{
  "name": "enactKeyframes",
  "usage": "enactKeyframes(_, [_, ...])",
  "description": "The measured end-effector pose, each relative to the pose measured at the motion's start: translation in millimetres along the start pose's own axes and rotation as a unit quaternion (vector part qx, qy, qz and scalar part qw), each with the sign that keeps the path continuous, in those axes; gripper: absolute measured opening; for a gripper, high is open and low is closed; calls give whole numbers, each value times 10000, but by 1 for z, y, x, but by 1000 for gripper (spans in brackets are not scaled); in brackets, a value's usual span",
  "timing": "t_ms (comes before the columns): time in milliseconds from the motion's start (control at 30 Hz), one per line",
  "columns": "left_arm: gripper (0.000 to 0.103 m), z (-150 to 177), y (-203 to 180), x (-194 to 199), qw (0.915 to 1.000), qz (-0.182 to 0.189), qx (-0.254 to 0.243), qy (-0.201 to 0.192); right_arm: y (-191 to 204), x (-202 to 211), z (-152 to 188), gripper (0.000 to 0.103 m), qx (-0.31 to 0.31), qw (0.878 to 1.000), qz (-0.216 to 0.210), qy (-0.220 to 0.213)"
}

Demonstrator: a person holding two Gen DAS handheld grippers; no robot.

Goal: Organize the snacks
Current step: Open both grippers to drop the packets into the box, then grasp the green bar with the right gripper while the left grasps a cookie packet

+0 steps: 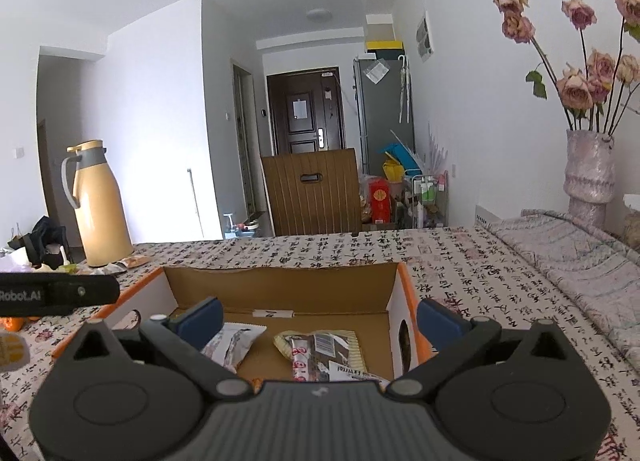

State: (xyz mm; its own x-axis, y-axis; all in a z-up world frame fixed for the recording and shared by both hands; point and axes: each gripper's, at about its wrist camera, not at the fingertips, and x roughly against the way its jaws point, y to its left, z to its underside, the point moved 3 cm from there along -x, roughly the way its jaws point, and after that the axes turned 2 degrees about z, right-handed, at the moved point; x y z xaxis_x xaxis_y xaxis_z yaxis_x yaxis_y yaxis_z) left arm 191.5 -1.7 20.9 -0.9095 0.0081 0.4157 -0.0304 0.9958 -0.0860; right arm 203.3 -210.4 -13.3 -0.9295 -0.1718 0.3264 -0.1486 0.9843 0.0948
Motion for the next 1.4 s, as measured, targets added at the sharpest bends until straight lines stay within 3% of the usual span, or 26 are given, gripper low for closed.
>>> enactKeyframes(533, [103,25,23,55,9999,-89,49,34,-5,78,29,103,136,9998,-6,152])
enactKeyframes(833, [103,68,45,65,9989,-240,53,401,-12,103,64,103,84,9985,95,524])
enactKeyframes(1200, [103,94,51,76,9976,-177,106,662,-17,112,101,103,14,9943,129,1055])
enactKeyframes(1267, [103,95,50,76,9976,-150,113,666,-16,111,104,100,68,9929,189,1172])
enactKeyframes(1333, [103,96,48,77,9977,-122,106,663,-14,108,106,81,110,9907,312,1318])
enactKeyframes(1400, [103,96,47,78,9977,-99,97,669,-15,105,108,72,122,9895,299,1410])
